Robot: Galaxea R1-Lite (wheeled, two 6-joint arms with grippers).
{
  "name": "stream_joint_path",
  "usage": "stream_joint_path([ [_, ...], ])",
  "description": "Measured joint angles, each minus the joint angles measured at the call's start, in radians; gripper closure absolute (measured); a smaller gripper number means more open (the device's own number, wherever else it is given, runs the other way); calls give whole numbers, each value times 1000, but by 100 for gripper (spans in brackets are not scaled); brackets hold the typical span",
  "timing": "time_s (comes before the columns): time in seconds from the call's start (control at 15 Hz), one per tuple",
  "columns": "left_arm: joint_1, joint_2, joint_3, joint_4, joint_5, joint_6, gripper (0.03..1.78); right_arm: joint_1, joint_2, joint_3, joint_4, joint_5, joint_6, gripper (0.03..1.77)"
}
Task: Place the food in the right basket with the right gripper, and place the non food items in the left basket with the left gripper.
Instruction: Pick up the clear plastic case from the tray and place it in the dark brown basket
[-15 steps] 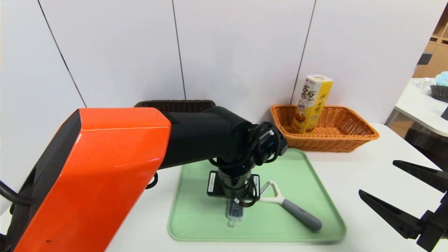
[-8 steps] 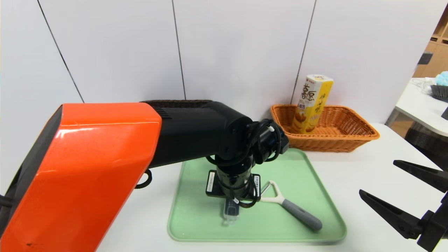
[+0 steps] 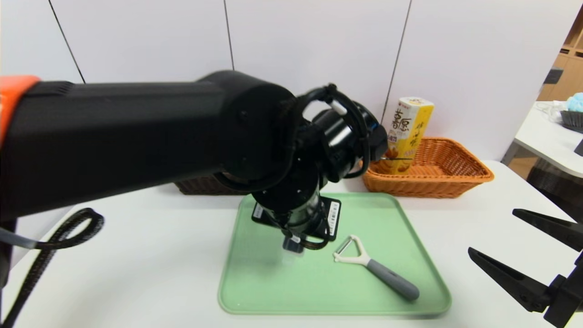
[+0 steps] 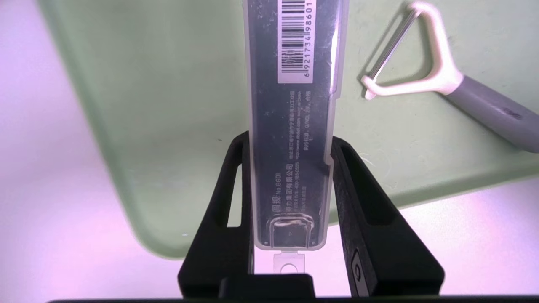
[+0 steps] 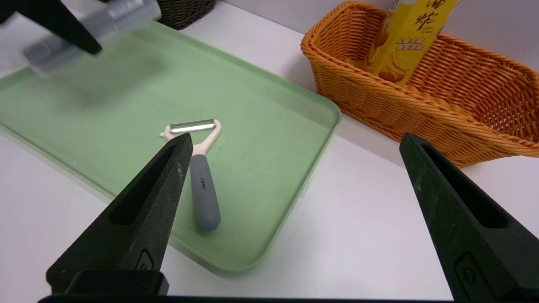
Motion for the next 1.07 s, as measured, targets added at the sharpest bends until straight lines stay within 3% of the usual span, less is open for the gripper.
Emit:
stream_joint_path([
  [0.27, 103, -130, -4, -52, 81, 201, 124, 0, -2, -3, 0, 0, -1, 11],
  [0.47, 245, -190, -8, -162, 91, 364, 124, 0, -1, -5, 0, 0, -3, 11],
  [0.67, 370, -202, -11, -260, 33, 492, 124, 0, 2, -9, 0, 0, -4, 11],
  [1.07, 527, -97, -12, -311, -81, 550, 124, 0, 2, -7, 0, 0, -5, 11],
])
